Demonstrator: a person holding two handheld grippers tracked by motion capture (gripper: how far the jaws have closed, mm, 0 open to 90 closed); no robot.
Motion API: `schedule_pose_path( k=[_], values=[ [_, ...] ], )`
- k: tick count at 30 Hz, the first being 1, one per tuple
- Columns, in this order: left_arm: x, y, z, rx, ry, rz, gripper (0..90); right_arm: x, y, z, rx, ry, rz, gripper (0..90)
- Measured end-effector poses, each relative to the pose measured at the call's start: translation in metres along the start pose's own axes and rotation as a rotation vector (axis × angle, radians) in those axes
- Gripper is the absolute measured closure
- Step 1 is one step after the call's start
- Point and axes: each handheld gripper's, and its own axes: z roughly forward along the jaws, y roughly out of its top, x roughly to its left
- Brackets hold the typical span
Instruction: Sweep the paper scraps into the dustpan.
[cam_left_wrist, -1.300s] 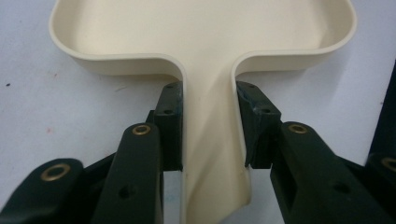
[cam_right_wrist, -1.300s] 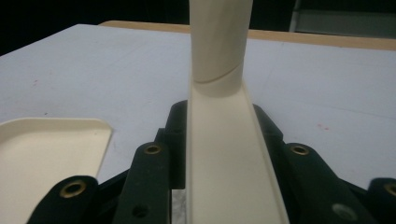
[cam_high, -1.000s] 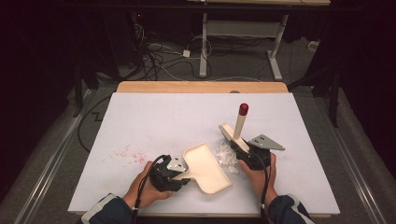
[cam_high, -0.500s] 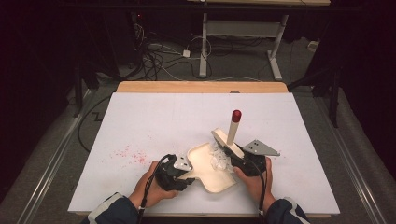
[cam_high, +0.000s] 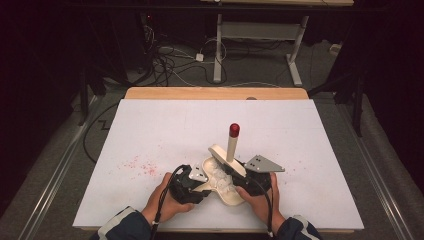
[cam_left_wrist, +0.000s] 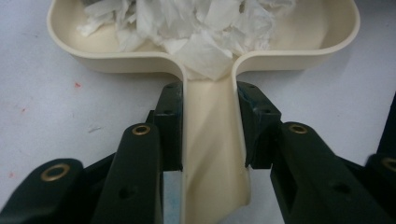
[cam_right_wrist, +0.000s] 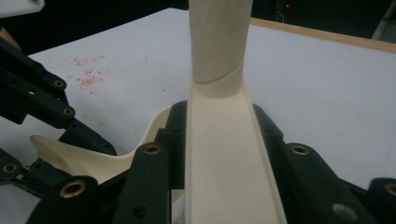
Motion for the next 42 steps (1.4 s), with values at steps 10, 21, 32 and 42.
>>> schedule_pose_path(
  k=[10, 21, 32, 42],
  values=[
    [0.001, 0.000, 0.001, 0.006, 0.012, 0.006, 63.6, -0.008, 0.011, -0.011, -0.038, -0.001, -0.015, 67.4],
    [0.004, -0.002, 0.002, 0.012, 0.025, 0.003, 63.5, -0.025, 0.017, -0.022, -0.057, -0.037, 0.008, 67.4],
    [0.005, -0.005, -0.002, 0.019, 0.034, 0.010, 63.6, -0.043, 0.011, -0.027, -0.022, -0.086, -0.008, 67.4],
    [0.009, -0.009, -0.005, 0.026, 0.048, 0.005, 63.6, -0.051, 0.006, -0.032, -0.001, -0.110, -0.025, 67.4]
  ],
)
